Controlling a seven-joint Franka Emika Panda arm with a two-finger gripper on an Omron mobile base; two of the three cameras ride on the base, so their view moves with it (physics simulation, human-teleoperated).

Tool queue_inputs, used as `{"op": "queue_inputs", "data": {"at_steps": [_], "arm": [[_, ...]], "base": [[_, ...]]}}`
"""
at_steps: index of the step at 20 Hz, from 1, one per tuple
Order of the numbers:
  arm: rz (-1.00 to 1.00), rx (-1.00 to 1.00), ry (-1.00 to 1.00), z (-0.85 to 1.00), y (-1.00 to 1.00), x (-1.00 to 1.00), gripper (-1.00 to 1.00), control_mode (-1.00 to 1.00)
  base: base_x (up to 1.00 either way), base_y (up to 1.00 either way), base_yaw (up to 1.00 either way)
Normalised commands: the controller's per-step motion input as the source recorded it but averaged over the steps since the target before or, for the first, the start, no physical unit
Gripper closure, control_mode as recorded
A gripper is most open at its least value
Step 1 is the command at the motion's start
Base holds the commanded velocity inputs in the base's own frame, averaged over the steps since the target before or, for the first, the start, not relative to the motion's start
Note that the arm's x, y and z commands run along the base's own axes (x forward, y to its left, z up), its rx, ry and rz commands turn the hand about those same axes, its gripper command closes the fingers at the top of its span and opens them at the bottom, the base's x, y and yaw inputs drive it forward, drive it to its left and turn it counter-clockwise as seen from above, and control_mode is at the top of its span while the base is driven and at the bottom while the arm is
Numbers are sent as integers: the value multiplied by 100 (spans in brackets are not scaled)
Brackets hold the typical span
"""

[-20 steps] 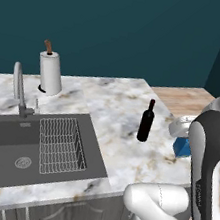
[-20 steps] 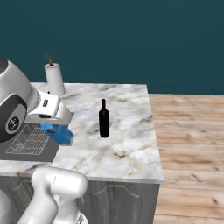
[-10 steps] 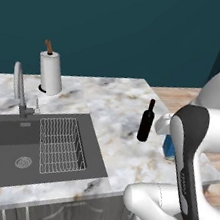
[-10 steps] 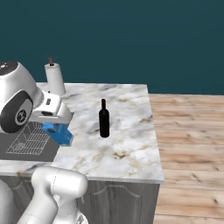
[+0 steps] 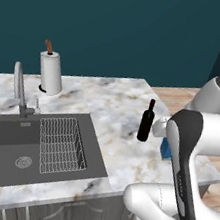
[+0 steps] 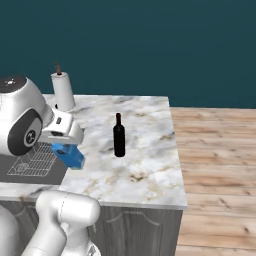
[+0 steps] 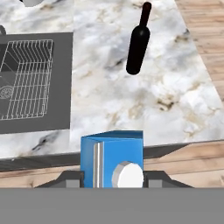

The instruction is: Move the drinks to the dining counter.

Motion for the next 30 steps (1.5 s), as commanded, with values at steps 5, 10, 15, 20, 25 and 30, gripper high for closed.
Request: {"op": "queue_inputs", "data": {"at_steps": [5,10,15,20,25,30], "arm": [[-2,6,2,-13,0,31,100,-100],[-3,11,4,-13,0,49,100,-100],[-4,10,5,-13,0,40,100,-100],[-5,3,3,-22,0,30,100,-100],[-5,5,4,-19,0,24,100,-100],[-5,6,4,-22,0,20,100,-100]], "base": [[0,0,0],[0,0,0],[0,0,0],[0,0,0],[0,0,0],[0,0,0]]}}
